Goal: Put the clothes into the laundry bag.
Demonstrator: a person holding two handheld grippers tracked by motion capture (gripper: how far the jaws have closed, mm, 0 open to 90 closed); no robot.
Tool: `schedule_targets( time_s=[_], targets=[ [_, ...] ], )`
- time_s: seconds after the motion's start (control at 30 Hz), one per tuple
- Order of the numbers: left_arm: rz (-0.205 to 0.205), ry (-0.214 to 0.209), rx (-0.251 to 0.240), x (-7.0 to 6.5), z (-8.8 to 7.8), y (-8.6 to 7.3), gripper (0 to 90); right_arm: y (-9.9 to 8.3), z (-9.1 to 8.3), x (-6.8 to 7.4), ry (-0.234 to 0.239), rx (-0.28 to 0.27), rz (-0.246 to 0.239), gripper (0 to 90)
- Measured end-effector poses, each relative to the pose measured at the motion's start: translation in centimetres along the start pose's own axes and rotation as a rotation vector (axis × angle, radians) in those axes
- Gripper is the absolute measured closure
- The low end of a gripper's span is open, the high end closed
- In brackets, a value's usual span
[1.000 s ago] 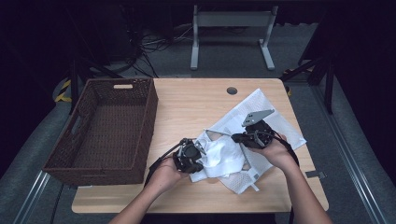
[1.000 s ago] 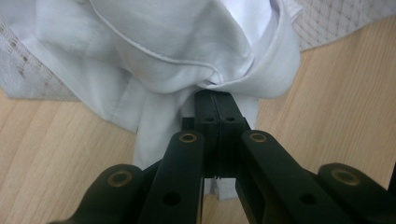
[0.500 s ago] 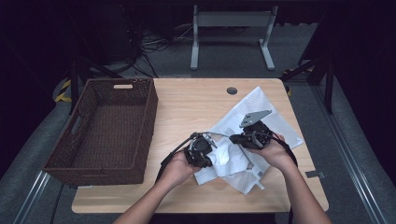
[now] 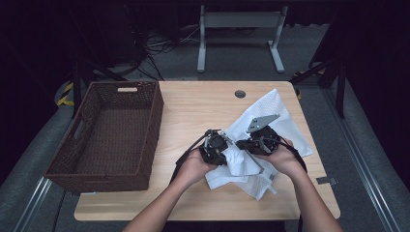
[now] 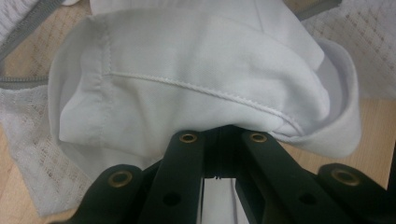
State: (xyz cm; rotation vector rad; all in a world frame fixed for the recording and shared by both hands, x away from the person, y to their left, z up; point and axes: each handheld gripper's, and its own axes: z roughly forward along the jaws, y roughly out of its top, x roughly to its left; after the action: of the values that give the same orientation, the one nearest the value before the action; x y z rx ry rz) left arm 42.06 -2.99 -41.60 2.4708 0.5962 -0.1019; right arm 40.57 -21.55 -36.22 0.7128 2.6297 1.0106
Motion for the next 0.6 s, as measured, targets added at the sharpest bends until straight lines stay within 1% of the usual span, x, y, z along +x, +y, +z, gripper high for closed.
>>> schedule_targets(
  time_s=[0.03,0.1,0.13,0.17,0.2,0.27,0.3,0.37,0.4,0.43,0.5,0.6],
  targets=[
    [-0.006,-0.002,-0.002,0.0,0.1,0.0,90.0,0.0,0.0,0.0,-0.001,-0.001,-0.001,86.9],
    [-0.002,0.001,0.002,0.0,0.0,-0.2,90.0,-0.1,-0.1,-0.2,-0.001,0.002,-0.003,86.9],
    [0.003,0.004,0.007,0.0,-0.1,-0.3,90.0,-0.1,-0.1,-0.2,-0.003,-0.001,0.007,86.9],
    [-0.001,0.003,0.001,0.0,-0.3,-0.5,90.0,-0.2,-0.1,-0.2,-0.006,-0.001,0.007,86.9],
    [0.0,0.008,-0.002,0.0,-0.7,-0.9,89.7,-0.2,-0.2,-0.3,-0.007,-0.001,0.01,86.9],
    [-0.009,0.01,-0.011,0.0,-1.3,-1.5,85.3,-0.3,-0.3,-0.5,-0.013,-0.005,0.014,86.9],
    [-0.005,0.018,-0.015,0.0,-1.7,-1.9,84.5,-0.4,-0.3,-0.6,-0.012,-0.005,0.017,86.9],
    [-0.011,0.023,-0.025,0.1,-2.5,-2.6,83.0,-0.5,-0.4,-0.7,-0.016,-0.005,0.021,86.9],
    [-0.021,0.032,-0.032,0.1,-3.0,-3.0,82.3,-0.5,-0.4,-0.7,-0.016,-0.005,0.022,86.9],
    [-0.022,0.04,-0.039,0.1,-3.4,-3.5,80.4,-0.5,-0.5,-0.7,-0.018,-0.006,0.025,86.9],
    [-0.032,0.044,-0.037,0.1,-4.0,-4.2,78.2,-0.5,-0.5,-0.8,-0.019,-0.007,0.024,86.9],
    [-0.042,0.054,-0.009,0.2,-4.4,-5.7,74.5,-0.5,-0.6,-0.8,-0.019,-0.007,0.025,86.9]
  ],
)
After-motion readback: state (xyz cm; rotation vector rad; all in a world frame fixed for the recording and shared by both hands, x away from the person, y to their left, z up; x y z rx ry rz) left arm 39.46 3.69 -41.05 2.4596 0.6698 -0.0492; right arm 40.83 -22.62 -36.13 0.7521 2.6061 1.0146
